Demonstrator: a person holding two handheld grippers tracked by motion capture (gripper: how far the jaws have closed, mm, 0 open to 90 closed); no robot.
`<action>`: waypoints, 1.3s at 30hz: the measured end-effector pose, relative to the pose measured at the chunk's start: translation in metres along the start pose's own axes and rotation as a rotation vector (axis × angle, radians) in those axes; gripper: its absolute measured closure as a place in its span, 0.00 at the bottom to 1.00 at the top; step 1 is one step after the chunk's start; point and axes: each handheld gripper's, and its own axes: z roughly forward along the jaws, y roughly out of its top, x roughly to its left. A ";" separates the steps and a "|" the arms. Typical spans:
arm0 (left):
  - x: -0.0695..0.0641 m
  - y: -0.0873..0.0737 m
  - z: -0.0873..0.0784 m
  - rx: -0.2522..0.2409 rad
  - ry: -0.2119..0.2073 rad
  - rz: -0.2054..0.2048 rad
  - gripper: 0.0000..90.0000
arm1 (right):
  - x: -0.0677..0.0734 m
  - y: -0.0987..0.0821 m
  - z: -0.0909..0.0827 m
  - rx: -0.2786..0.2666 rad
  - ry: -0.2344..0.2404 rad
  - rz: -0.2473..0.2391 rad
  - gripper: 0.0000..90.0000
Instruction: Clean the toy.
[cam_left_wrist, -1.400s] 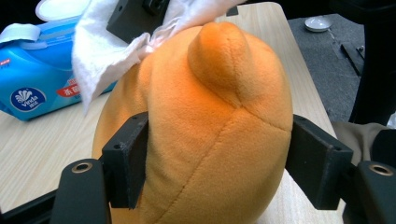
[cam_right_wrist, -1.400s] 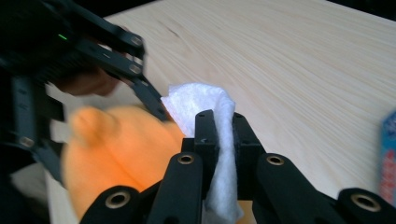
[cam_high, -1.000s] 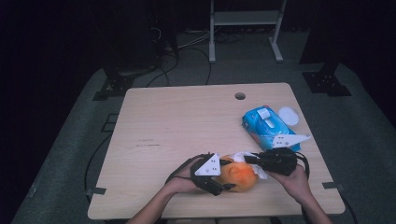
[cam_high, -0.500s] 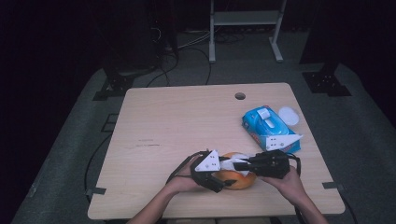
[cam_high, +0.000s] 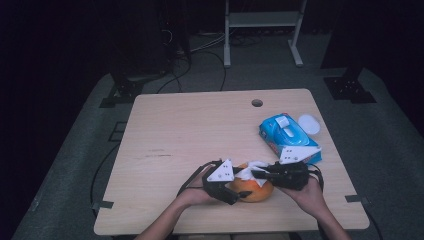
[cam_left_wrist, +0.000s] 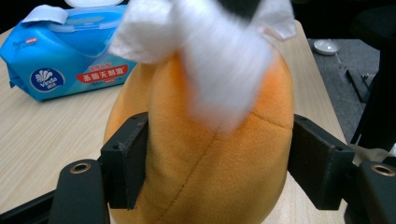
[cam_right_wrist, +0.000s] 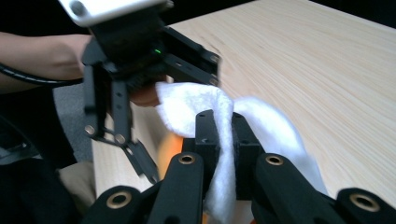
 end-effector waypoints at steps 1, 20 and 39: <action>0.000 0.000 0.000 0.001 -0.001 0.003 0.31 | -0.002 -0.002 -0.001 0.002 -0.009 0.014 0.93; 0.020 -0.012 -0.011 -0.030 -0.034 -0.094 0.34 | -0.035 -0.026 -0.011 -0.045 -0.078 0.150 0.93; 0.027 -0.014 -0.014 -0.041 -0.027 -0.153 0.34 | -0.021 -0.020 -0.018 -0.096 -0.025 0.124 0.93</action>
